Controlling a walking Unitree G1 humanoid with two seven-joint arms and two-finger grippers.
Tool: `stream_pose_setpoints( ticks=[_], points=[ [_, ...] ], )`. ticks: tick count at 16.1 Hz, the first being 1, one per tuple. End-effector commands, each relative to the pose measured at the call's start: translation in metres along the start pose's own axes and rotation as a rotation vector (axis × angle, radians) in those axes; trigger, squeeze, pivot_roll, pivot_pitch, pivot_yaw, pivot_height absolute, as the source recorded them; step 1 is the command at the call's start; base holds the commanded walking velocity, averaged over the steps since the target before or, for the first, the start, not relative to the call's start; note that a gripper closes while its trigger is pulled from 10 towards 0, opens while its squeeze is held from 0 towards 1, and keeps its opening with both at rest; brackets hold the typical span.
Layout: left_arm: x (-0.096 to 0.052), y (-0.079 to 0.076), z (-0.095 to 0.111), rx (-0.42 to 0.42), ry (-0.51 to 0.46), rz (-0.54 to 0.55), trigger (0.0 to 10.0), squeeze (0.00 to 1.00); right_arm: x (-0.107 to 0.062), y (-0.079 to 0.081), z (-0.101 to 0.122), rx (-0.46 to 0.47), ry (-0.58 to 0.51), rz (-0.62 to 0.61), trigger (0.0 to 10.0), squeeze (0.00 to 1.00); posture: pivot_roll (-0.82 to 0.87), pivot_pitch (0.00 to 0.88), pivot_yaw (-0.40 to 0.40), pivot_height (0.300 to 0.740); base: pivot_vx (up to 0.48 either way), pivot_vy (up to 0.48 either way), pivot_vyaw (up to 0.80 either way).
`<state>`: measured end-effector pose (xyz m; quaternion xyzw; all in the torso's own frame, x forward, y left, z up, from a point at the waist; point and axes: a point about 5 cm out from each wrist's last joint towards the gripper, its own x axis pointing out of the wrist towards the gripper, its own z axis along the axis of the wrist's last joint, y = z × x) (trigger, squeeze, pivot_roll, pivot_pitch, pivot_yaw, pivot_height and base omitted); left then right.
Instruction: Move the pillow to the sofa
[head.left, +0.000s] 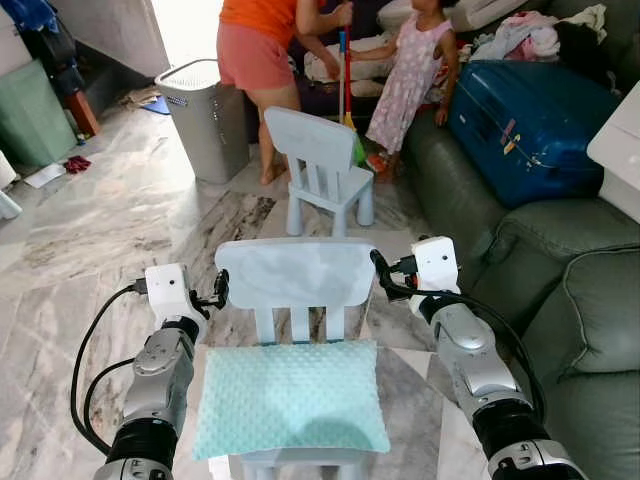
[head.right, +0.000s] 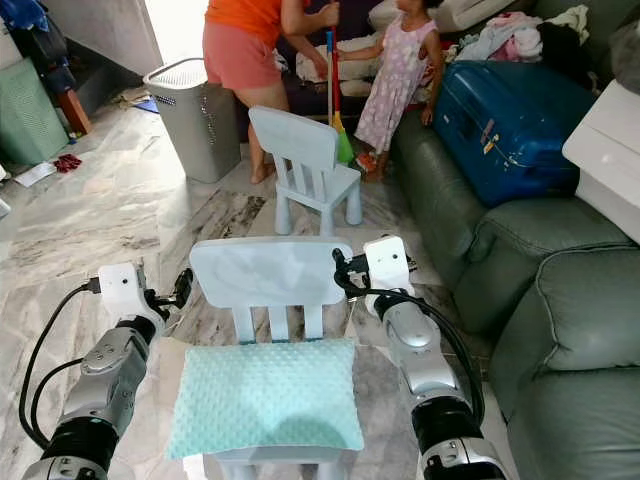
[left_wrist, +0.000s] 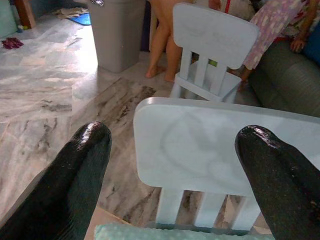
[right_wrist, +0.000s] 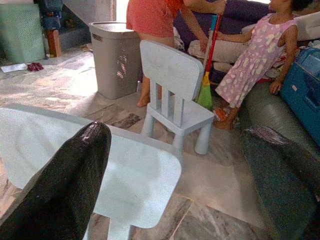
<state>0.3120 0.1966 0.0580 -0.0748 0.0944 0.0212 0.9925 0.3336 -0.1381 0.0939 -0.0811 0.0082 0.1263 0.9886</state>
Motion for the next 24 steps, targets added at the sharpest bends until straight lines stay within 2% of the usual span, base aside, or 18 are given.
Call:
stream_pose_setpoints(
  ticks=[1, 4, 6, 8, 10, 13, 14, 16, 18, 21, 24],
  points=[
    [0.0, 0.0, 0.001, -0.01, 0.002, 0.007, 10.0, 0.0, 0.001, -0.001, 0.002, -0.005, -0.005, 0.003, 10.0, 0.0, -0.13, 0.0, 0.044, 0.74, 0.0, 0.0, 0.0],
    [0.0, 0.002, -0.001, 0.006, 0.012, 0.015, 10.0, 0.0, 0.0, -0.001, 0.002, -0.002, -0.005, 0.006, 10.0, 0.0, -0.12, 0.0, 0.045, 0.74, 0.0, 0.0, 0.0],
    [-0.006, 0.008, -0.007, 0.047, 0.019, 0.007, 10.0, 0.0, -0.004, -0.001, -0.002, 0.017, 0.003, 0.004, 10.0, 0.0, -0.12, 0.0, 0.044, 0.74, 0.0, 0.0, 0.0],
    [-0.009, 0.011, -0.01, 0.054, 0.026, 0.006, 10.0, 0.0, -0.007, -0.001, -0.003, 0.018, 0.003, 0.007, 10.0, 0.0, -0.12, 0.0, 0.042, 0.74, 0.0, 0.0, 0.0],
    [-0.02, 0.016, -0.018, 0.089, 0.025, -0.011, 10.0, 0.0, -0.016, -0.003, -0.01, 0.043, 0.012, 0.009, 10.0, 0.0, -0.12, 0.0, 0.042, 0.74, 0.0, 0.0, 0.0],
    [-0.028, 0.019, -0.023, 0.107, 0.027, -0.021, 10.0, 0.0, -0.027, -0.003, -0.022, 0.056, 0.05, 0.006, 10.0, 0.0, -0.12, 0.0, 0.041, 0.74, 0.0, 0.0, 0.0],
    [-0.033, 0.025, -0.03, 0.122, 0.047, -0.023, 10.0, 0.0, -0.037, -0.002, -0.027, 0.057, 0.062, 0.007, 10.0, 0.0, -0.12, 0.0, 0.042, 0.74, 0.0, 0.0, 0.0],
    [-0.039, 0.027, -0.037, 0.122, 0.079, -0.045, 10.0, 0.0, -0.044, -0.004, -0.032, 0.057, 0.076, -0.004, 10.0, 0.0, -0.12, 0.0, 0.042, 0.74, 0.0, 0.0, 0.0],
    [-0.045, 0.026, -0.045, 0.131, 0.114, -0.096, 10.0, 0.0, -0.052, -0.011, -0.035, 0.054, 0.085, -0.048, 10.0, 0.0, -0.12, 0.0, 0.044, 0.74, 0.0, 0.0, 0.0],
    [-0.046, 0.025, -0.045, 0.17, 0.104, -0.123, 10.0, 0.0, -0.057, -0.021, -0.035, 0.067, 0.09, -0.079, 10.0, 0.0, -0.12, 0.0, 0.048, 0.74, 0.0, 0.0, 0.0],
    [-0.044, 0.022, -0.044, 0.205, 0.083, -0.123, 10.0, 0.0, -0.053, -0.02, -0.031, 0.069, 0.078, -0.079, 10.0, 0.0, -0.13, 0.0, 0.05, 0.74, 0.0, 0.0, 0.0]
  ],
)
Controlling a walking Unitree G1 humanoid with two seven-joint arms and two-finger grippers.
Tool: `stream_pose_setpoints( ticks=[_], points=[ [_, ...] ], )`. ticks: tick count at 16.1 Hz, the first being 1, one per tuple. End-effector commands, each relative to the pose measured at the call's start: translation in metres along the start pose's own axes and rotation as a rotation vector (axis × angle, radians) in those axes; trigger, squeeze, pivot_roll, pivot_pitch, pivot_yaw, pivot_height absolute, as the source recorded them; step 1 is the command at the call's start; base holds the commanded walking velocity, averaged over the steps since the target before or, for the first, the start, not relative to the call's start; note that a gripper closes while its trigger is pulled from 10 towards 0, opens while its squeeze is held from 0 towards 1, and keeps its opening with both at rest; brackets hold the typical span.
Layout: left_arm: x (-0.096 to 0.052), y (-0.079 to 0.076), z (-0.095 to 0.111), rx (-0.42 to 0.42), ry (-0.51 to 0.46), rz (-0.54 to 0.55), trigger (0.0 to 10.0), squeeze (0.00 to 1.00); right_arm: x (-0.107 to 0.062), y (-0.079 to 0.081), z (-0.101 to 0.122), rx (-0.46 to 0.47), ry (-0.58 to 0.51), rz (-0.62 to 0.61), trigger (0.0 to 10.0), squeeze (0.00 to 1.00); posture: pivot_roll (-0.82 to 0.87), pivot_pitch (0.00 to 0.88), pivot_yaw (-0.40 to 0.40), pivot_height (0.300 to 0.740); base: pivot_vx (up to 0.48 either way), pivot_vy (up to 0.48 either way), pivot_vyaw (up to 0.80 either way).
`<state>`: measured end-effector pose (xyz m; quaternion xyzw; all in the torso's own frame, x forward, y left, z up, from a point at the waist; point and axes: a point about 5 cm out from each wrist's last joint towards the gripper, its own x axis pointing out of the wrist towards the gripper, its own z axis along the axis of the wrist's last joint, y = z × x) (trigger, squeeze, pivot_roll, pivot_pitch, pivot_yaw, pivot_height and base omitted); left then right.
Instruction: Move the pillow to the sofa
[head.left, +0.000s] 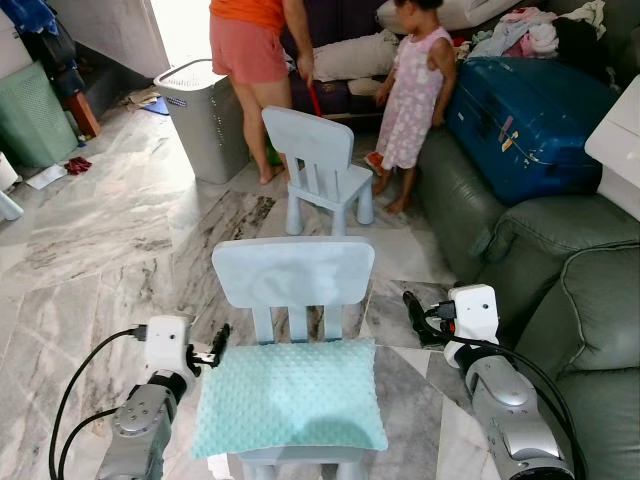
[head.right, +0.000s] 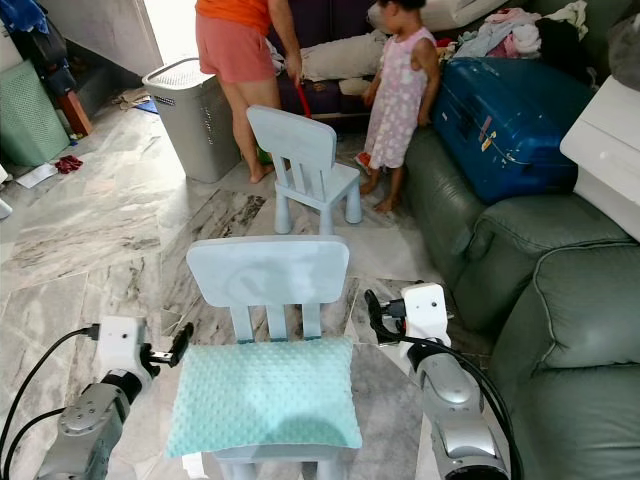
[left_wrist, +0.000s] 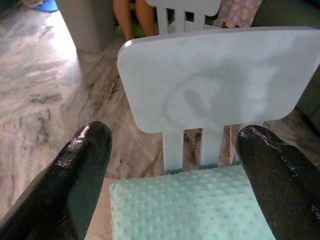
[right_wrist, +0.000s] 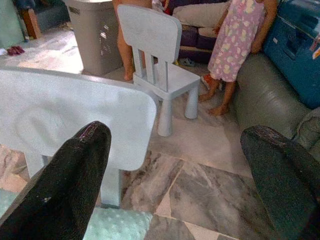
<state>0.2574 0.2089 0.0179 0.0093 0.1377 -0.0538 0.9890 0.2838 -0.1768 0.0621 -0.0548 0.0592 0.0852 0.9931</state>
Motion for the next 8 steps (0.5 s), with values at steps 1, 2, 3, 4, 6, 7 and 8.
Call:
stream_pose_setpoints(
  ticks=[1, 2, 3, 4, 6, 7, 8],
  points=[
    [0.0028, 0.0028, 0.0044, 0.015, -0.015, 0.02, 10.0, 0.0, 0.0045, 0.0008, 0.0083, 0.003, -0.024, -0.003, 10.0, 0.0, -0.13, 0.0, 0.05, 0.74, 0.0, 0.0, 0.0],
    [0.0037, 0.003, 0.0051, 0.013, -0.02, 0.022, 10.0, 0.0, 0.0055, 0.0017, 0.0094, 0.004, -0.027, -0.002, 10.0, 0.0, -0.12, 0.0, 0.049, 0.74, 0.0, 0.0, 0.0],
    [0.0037, 0.0032, 0.0054, 0.014, -0.022, 0.02, 10.0, 0.0, 0.0058, 0.0021, 0.0099, 0.005, -0.029, -0.001, 10.0, 0.0, -0.12, 0.0, 0.049, 0.74, 0.0, 0.0, 0.0],
    [0.0043, 0.0049, 0.0062, 0.012, -0.028, 0.033, 10.0, 0.0, 0.0067, 0.0043, 0.011, 0.009, -0.033, 0.007, 10.0, 0.0, -0.12, 0.0, 0.05, 0.74, 0.0, 0.0, 0.0],
    [0.0055, 0.0083, 0.0066, 0.01, -0.025, 0.046, 10.0, 0.0, 0.0066, 0.007, 0.011, 0.015, -0.032, 0.017, 10.0, 0.0, -0.12, 0.0, 0.051, 0.74, 0.0, 0.0, 0.0],
    [0.0057, 0.0099, 0.0058, 0.011, -0.021, 0.046, 10.0, 0.0, 0.0061, 0.008, 0.0104, 0.017, -0.03, 0.019, 10.0, 0.0, -0.12, 0.0, 0.053, 0.74, 0.0, 0.0, 0.0],
    [0.0058, 0.0104, 0.0054, 0.011, -0.019, 0.047, 10.0, 0.0, 0.006, 0.0082, 0.0103, 0.018, -0.03, 0.019, 10.0, 0.0, -0.12, 0.0, 0.053, 0.74, 0.0, 0.0, 0.0]
  ],
)
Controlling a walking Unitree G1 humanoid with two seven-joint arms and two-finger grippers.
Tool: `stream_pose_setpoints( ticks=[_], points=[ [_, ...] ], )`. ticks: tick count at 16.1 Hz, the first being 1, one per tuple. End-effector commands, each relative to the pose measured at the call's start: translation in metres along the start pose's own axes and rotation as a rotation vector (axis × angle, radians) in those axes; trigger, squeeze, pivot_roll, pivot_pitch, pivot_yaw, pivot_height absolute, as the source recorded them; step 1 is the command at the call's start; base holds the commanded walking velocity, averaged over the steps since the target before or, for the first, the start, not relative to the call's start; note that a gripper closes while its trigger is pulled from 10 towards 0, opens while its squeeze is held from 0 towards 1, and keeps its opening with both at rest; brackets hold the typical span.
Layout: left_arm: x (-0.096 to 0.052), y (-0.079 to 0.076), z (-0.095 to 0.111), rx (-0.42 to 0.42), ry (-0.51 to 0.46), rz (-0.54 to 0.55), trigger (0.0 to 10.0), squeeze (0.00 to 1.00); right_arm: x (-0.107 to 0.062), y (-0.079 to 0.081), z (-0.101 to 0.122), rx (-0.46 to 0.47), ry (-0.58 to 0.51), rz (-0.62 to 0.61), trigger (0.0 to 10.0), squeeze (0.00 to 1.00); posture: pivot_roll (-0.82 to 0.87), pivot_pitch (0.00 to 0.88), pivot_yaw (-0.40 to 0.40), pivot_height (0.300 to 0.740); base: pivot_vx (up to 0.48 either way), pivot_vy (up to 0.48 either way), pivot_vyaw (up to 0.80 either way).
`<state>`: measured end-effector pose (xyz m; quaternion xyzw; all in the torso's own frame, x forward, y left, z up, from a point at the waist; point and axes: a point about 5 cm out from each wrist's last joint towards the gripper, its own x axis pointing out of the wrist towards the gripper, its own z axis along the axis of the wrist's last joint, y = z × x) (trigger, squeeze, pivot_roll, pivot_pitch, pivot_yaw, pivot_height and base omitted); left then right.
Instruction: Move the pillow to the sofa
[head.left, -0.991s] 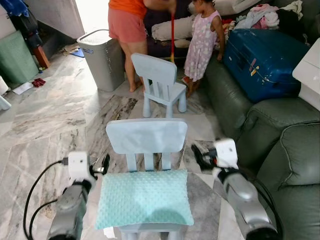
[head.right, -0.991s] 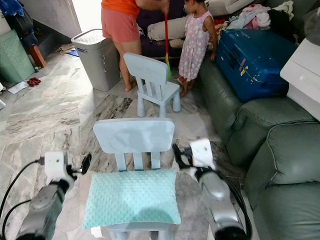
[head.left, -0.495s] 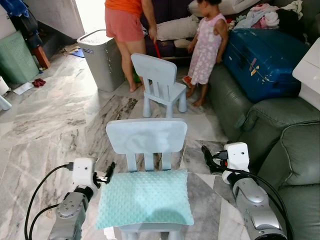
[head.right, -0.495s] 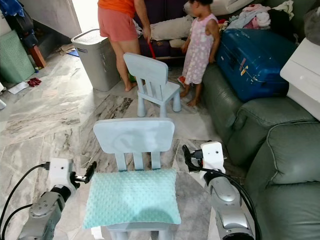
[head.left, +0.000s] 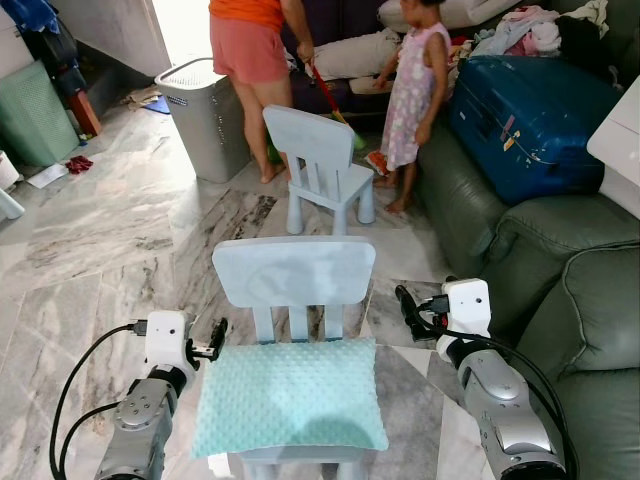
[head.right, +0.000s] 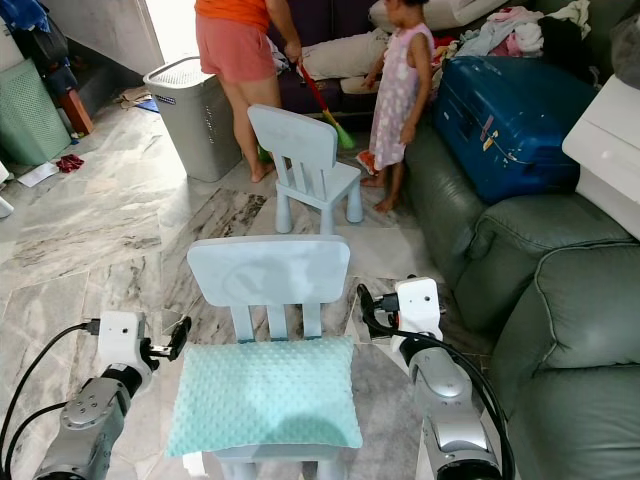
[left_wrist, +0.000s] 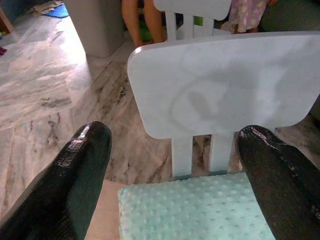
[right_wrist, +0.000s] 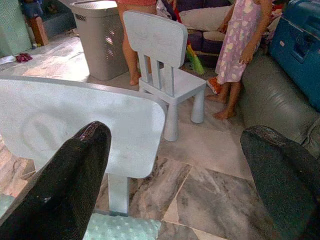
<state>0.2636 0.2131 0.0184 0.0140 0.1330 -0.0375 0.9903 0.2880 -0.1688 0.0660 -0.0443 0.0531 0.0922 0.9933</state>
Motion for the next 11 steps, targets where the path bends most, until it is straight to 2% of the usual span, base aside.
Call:
stream_pose_setpoints(
  ticks=[1, 5, 11],
  points=[
    [0.001, 0.007, 0.002, 0.006, -0.004, 0.013, 10.0, 0.0, 0.001, 0.002, 0.005, 0.001, -0.014, 0.007, 10.0, 0.0, -0.12, 0.0, 0.055, 0.74, 0.0, 0.0, 0.0],
    [0.001, 0.01, -0.006, 0.005, 0.02, 0.017, 10.0, 0.0, 0.002, 0.005, 0.005, 0.007, -0.014, 0.015, 10.0, 0.0, -0.12, 0.0, 0.056, 0.74, 0.0, 0.0, 0.0],
    [0.002, 0.013, -0.011, 0.002, 0.044, 0.023, 10.0, 0.0, 0.003, 0.006, 0.006, 0.009, -0.018, 0.021, 10.0, 0.0, -0.12, 0.0, 0.059, 0.71, 0.0, 0.0, 0.0]
  ],
)
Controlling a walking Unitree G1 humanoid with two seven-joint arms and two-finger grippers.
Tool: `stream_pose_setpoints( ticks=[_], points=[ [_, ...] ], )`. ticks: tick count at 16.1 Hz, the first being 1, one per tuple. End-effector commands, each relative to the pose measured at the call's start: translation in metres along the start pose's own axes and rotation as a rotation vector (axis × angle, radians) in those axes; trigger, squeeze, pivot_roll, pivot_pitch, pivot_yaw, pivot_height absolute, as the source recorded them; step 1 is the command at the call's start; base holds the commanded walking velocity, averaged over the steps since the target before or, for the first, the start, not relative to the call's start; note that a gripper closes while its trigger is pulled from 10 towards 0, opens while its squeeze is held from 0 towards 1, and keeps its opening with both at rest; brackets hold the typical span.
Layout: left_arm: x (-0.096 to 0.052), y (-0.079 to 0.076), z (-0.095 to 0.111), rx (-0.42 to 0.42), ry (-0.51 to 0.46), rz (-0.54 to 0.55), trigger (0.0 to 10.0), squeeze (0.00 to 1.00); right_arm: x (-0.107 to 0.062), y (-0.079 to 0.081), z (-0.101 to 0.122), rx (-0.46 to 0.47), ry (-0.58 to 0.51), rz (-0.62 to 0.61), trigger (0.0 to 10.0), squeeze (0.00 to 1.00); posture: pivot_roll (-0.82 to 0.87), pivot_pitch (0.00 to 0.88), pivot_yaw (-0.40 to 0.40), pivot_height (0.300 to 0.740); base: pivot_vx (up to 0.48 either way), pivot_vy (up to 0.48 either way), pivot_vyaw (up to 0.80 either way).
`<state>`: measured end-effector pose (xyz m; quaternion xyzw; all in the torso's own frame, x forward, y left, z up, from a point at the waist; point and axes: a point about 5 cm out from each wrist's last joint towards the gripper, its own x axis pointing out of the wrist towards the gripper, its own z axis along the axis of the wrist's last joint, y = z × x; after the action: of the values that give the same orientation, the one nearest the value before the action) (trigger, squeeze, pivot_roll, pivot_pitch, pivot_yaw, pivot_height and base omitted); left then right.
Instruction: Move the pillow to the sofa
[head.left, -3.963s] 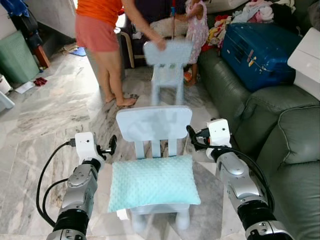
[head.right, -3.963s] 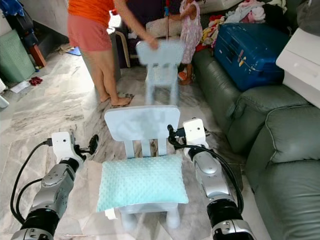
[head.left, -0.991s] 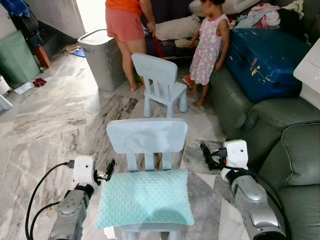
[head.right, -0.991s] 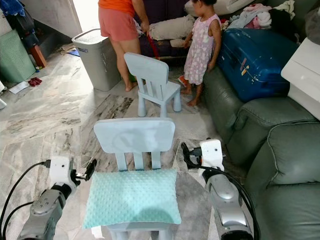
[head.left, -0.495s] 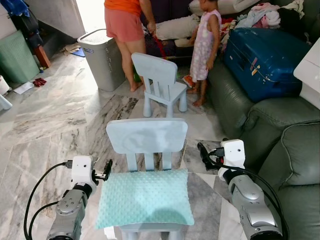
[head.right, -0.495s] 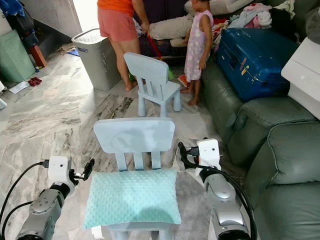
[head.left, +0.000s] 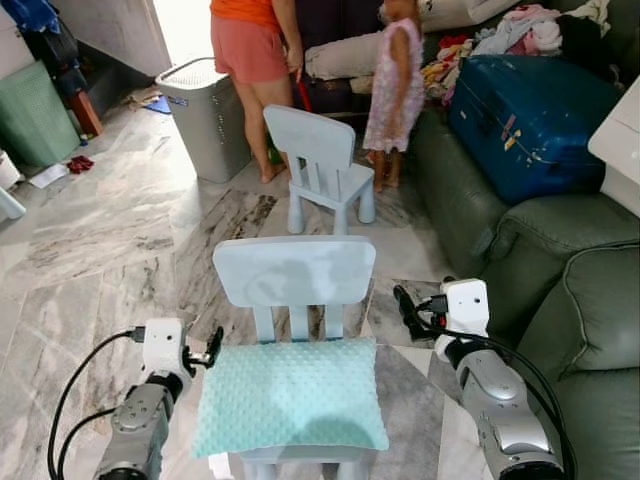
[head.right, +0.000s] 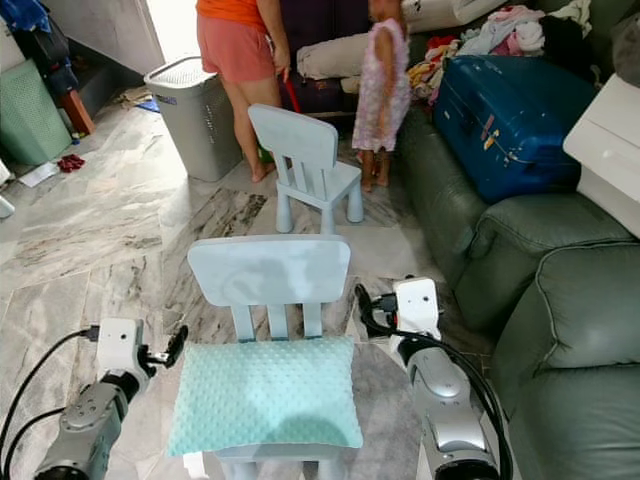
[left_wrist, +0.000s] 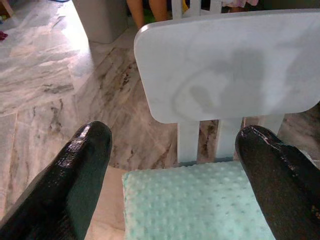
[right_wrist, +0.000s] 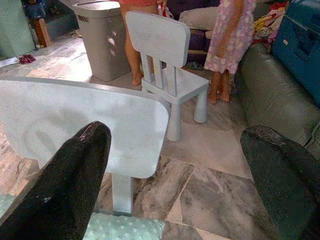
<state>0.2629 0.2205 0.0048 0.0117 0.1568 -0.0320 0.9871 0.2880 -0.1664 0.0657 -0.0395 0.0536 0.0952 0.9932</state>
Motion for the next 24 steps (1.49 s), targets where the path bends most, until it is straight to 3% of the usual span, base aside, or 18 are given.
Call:
stream_pose_setpoints(
  ticks=[1, 17, 24],
  points=[
    [0.0, 0.006, 0.002, 0.009, -0.004, 0.014, 10.0, 0.0, 0.003, 0.003, 0.006, 0.0, -0.018, 0.015, 10.0, 0.0, -0.12, 0.0, 0.059, 0.705, 0.0, 0.0, 0.0],
    [0.005, 0.008, 0.002, 0.018, -0.004, 0.025, 10.0, 0.0, 0.008, 0.007, 0.006, -0.006, -0.014, 0.028, 10.0, 0.0, -0.11, 0.0, 0.059, 0.553, 0.0, 0.0, 0.0],
    [0.008, 0.014, 0.013, 0.072, -0.036, 0.075, 10.0, 0.0, 0.012, 0.005, 0.008, -0.02, -0.024, 0.032, 10.0, 0.0, -0.11, 0.0, 0.06, 0.47, 0.0, 0.0, 0.0]
  ],
)
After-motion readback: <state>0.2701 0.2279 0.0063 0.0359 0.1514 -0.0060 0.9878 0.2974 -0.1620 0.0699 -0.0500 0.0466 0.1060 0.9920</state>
